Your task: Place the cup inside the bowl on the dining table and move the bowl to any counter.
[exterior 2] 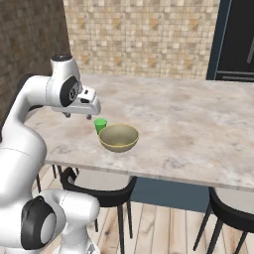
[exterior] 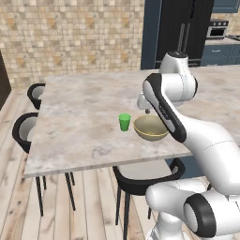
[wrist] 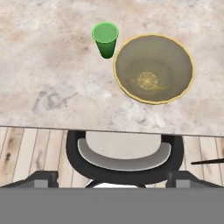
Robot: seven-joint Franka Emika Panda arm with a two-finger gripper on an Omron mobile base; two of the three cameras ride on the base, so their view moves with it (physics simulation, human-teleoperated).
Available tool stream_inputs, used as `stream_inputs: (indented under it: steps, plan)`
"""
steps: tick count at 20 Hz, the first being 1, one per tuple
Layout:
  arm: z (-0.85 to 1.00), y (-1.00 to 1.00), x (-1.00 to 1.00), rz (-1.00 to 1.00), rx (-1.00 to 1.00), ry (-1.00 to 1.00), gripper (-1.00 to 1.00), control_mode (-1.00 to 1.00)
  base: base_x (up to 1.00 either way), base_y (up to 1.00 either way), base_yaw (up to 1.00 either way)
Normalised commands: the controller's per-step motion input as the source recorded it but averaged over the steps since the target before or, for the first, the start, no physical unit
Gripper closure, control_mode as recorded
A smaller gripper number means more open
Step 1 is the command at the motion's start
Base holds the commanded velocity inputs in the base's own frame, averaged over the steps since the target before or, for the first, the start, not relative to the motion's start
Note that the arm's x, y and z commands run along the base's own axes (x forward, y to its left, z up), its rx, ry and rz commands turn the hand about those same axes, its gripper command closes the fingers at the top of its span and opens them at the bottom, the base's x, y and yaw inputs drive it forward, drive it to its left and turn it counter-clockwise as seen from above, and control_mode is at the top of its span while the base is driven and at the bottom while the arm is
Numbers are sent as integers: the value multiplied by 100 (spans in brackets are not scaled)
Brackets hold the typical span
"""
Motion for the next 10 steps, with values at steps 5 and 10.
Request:
stream_inputs:
  steps: [5, 10]
  plan:
    - [0, 8, 10, 0, 0, 1, -100, -100, 0, 0, 0]
    - [0, 4, 19, 1, 0, 2, -100, -100, 0, 0, 0]
